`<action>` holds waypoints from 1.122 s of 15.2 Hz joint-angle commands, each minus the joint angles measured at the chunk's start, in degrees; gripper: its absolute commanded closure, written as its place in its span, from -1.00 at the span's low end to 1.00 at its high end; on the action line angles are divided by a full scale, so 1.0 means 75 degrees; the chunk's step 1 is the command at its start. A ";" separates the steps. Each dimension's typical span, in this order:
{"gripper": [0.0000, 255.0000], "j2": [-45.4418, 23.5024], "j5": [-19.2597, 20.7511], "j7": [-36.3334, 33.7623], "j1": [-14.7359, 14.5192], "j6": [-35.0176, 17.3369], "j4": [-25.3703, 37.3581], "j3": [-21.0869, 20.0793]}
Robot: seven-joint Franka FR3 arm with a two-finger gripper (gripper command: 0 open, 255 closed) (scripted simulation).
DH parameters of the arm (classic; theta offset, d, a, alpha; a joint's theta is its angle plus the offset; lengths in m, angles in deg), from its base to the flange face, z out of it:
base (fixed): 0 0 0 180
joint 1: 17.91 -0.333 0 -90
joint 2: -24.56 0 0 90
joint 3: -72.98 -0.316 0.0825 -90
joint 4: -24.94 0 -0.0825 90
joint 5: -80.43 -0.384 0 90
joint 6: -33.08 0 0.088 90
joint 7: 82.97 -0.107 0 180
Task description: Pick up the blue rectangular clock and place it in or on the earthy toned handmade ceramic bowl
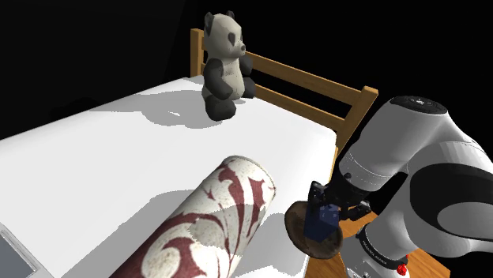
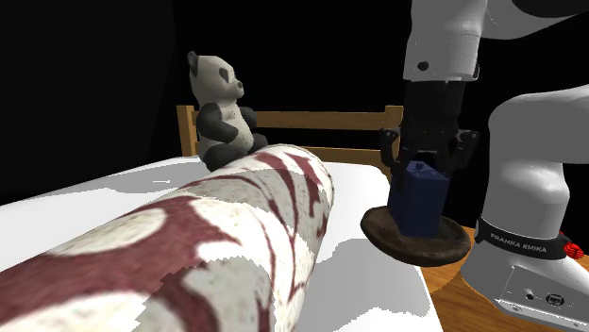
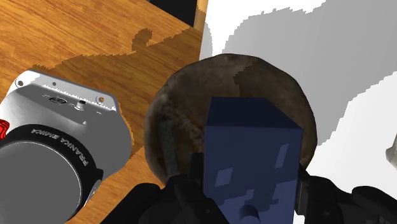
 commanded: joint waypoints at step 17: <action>-1.00 0.0048 0.0609 -0.0003 0.0310 0.0880 0.0883 0.0596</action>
